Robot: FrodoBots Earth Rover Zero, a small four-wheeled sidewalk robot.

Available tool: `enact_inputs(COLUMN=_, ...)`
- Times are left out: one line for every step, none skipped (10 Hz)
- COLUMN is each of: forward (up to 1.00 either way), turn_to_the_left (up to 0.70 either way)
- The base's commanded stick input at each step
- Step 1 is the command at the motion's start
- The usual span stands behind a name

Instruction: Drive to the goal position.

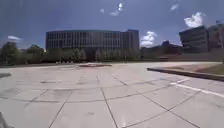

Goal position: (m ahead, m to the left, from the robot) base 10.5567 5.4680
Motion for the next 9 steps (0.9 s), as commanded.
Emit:
enact_inputs(forward=0.50, turn_to_the_left=0.00)
enact_inputs(forward=0.50, turn_to_the_left=0.00)
enact_inputs(forward=0.50, turn_to_the_left=0.00)
enact_inputs(forward=0.50, turn_to_the_left=0.00)
enact_inputs(forward=0.50, turn_to_the_left=0.00)
enact_inputs(forward=0.50, turn_to_the_left=0.00)
enact_inputs(forward=0.50, turn_to_the_left=0.00)
enact_inputs(forward=0.50, turn_to_the_left=0.00)
enact_inputs(forward=0.50, turn_to_the_left=0.00)
